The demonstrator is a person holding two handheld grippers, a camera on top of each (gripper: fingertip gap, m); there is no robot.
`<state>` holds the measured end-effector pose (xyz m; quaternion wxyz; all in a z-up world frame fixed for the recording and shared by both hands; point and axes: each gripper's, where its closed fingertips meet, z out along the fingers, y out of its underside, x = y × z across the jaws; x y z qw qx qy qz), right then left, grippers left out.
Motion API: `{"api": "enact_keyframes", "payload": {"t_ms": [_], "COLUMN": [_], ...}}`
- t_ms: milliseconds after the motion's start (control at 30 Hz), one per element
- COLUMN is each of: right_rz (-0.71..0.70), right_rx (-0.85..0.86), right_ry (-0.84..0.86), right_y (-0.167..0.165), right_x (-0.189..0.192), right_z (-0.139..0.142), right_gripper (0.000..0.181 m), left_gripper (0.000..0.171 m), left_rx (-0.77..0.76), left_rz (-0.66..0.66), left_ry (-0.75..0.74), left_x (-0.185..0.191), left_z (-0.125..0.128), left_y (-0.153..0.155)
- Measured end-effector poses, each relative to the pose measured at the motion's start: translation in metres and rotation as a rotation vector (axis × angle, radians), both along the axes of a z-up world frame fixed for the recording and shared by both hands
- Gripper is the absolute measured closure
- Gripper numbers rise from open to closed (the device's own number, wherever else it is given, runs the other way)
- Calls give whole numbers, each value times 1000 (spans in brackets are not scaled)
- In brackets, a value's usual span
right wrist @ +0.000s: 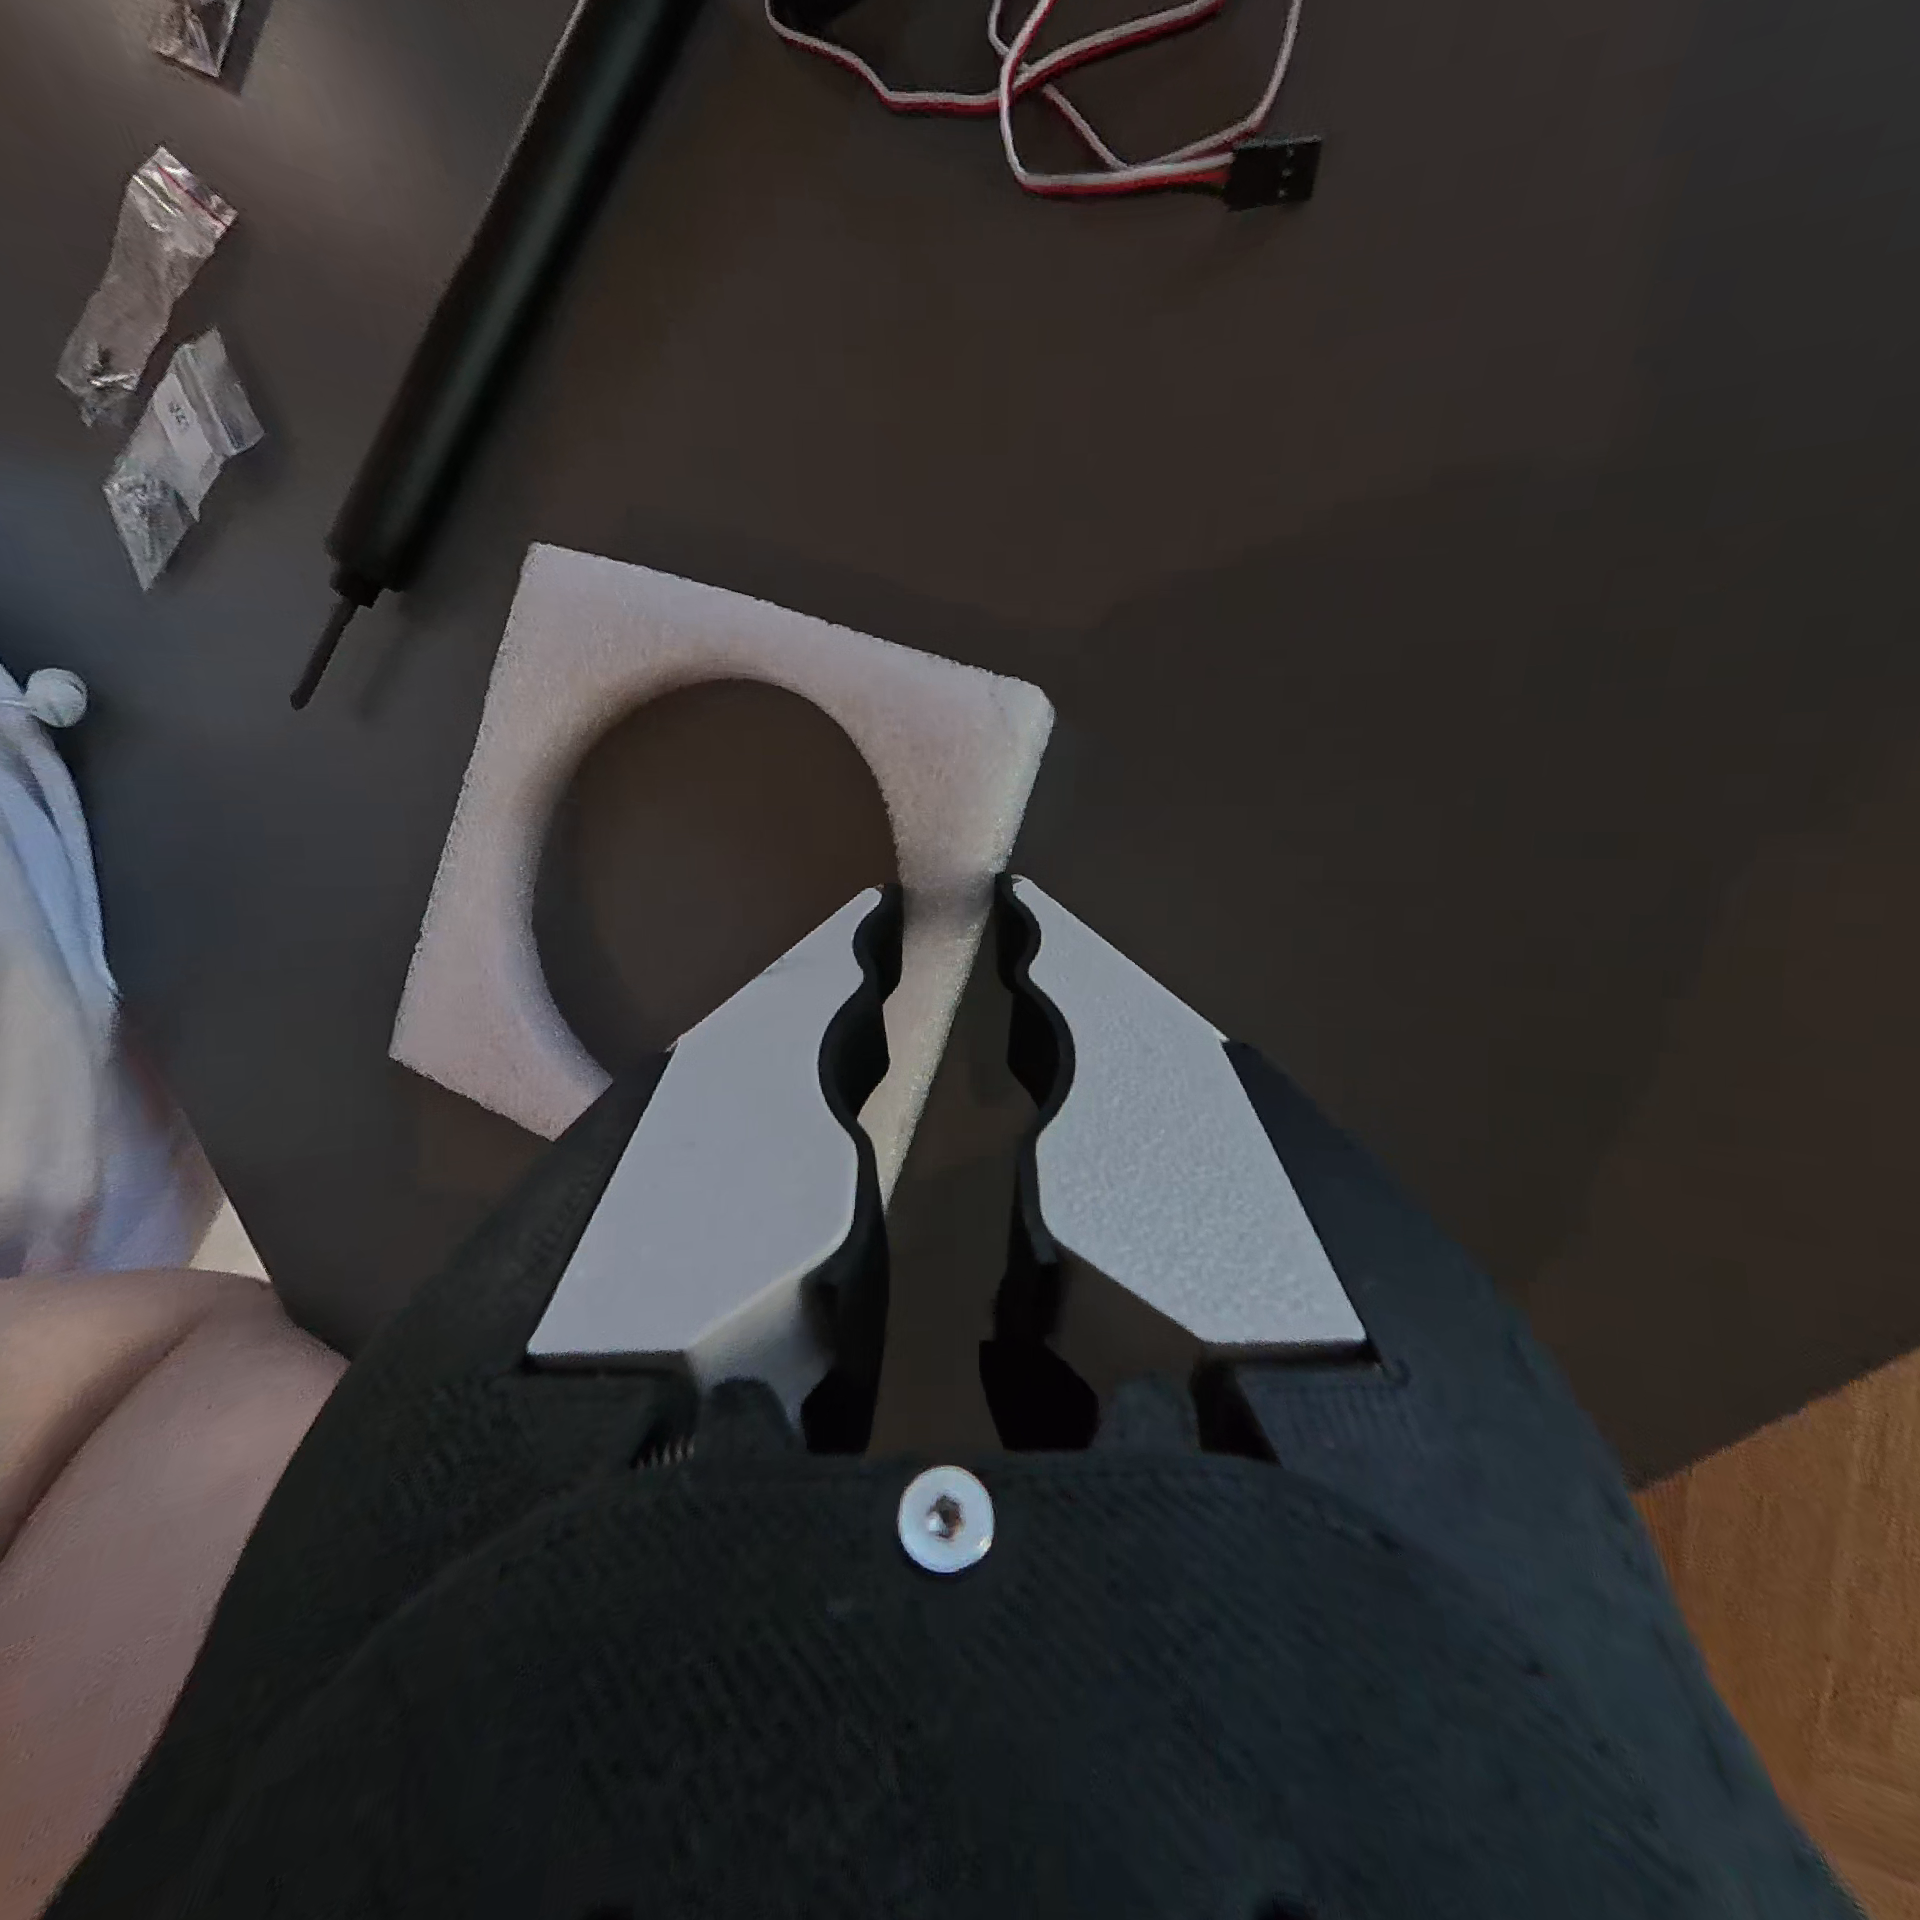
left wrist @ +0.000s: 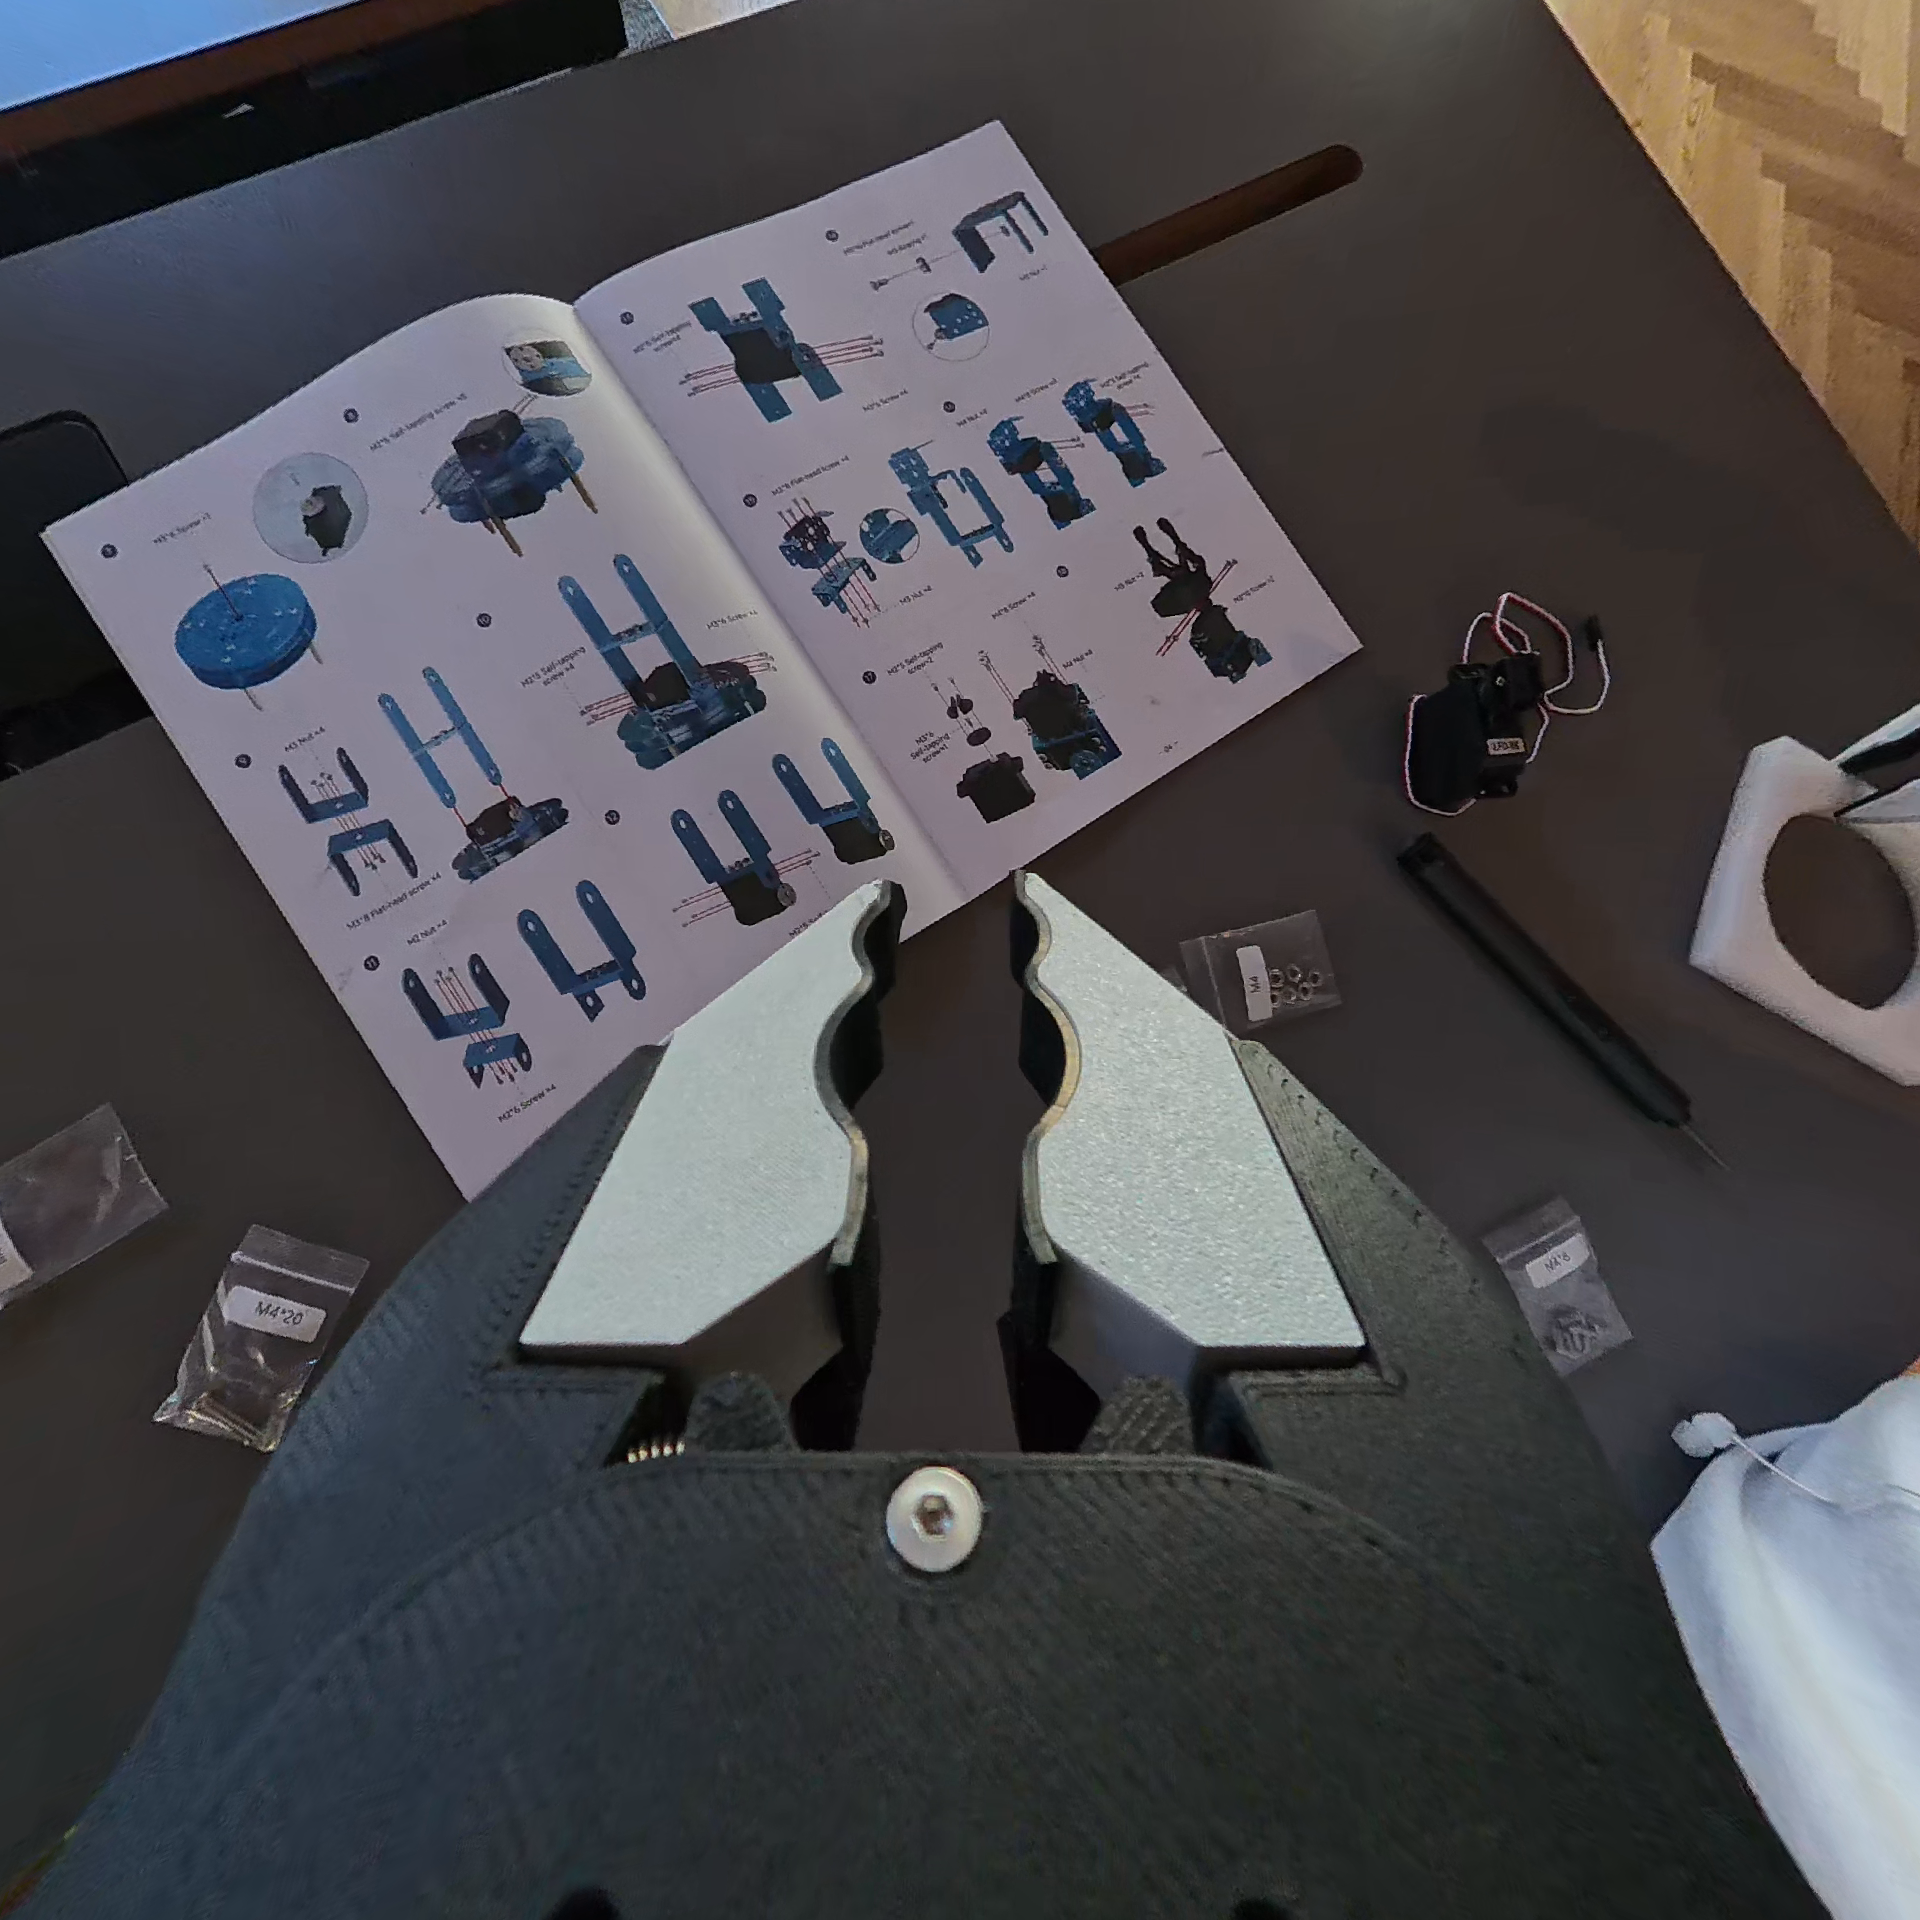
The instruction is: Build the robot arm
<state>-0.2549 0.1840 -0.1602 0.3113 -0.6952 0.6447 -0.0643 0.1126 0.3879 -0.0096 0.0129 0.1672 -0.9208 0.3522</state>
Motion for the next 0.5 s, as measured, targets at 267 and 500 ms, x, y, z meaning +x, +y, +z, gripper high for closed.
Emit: {"api": "enact_keyframes", "payload": {"t_ms": [267,500], "right_rz": [68,-279], "right_rx": [41,-83], "right_ry": [-115,-580], "right_y": [12,-64], "right_x": [24,87], "right_z": [10,62], "right_gripper": [142,131], "left_gripper": [154,153], "left_rx": [-5,-7], "left_rz": [-9,-20], "left_ry": [12,18], "left_x": [-1,-5], "left_z": [-1,-1], "left_y": [-2,-4]}}
